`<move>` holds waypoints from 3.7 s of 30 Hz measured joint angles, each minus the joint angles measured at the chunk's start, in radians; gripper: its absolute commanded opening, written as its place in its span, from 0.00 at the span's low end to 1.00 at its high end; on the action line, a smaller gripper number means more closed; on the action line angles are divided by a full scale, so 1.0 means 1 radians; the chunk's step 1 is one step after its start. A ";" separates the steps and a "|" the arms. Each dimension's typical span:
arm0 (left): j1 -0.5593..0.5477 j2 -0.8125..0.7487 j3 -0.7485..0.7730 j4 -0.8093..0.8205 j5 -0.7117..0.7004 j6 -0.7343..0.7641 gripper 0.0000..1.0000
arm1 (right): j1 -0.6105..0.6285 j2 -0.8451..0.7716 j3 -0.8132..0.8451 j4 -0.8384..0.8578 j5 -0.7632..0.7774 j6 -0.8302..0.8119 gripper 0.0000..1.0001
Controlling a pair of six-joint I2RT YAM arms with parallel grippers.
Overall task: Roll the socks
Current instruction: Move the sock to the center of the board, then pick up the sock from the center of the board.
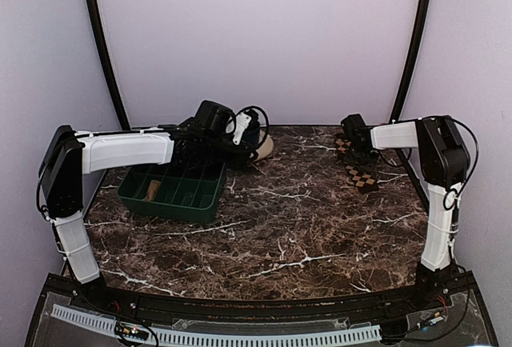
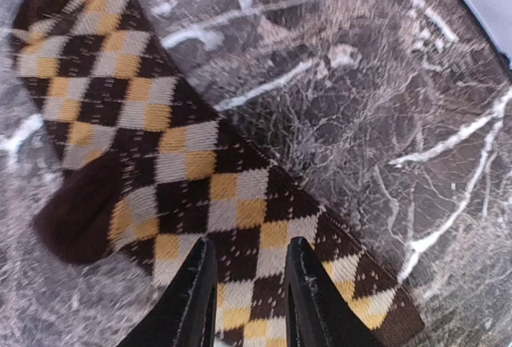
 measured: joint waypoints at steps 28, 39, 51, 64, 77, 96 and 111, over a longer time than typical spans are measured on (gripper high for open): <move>-0.004 0.036 0.056 -0.048 0.013 0.029 0.44 | 0.267 -0.115 -0.200 0.055 -0.399 -0.049 0.18; -0.013 0.088 0.081 -0.109 0.030 0.032 0.44 | 0.569 -0.255 -0.379 0.076 -0.552 -0.003 0.18; -0.027 0.090 0.067 -0.143 0.037 0.024 0.43 | 0.820 -0.324 -0.250 -0.157 -0.534 -0.084 0.33; -0.042 0.018 -0.081 -0.113 0.011 -0.018 0.43 | 0.847 -0.607 -0.367 -0.158 -0.441 -0.293 0.70; -0.042 -0.053 -0.166 -0.090 -0.025 -0.132 0.44 | 1.033 -0.357 -0.307 -0.160 -0.397 -0.502 0.68; -0.042 -0.096 -0.229 -0.051 -0.051 -0.171 0.44 | 1.040 -0.234 -0.296 -0.145 -0.332 -0.660 0.53; -0.042 -0.100 -0.251 -0.034 -0.057 -0.171 0.44 | 1.011 -0.215 -0.281 -0.145 -0.365 -0.688 0.00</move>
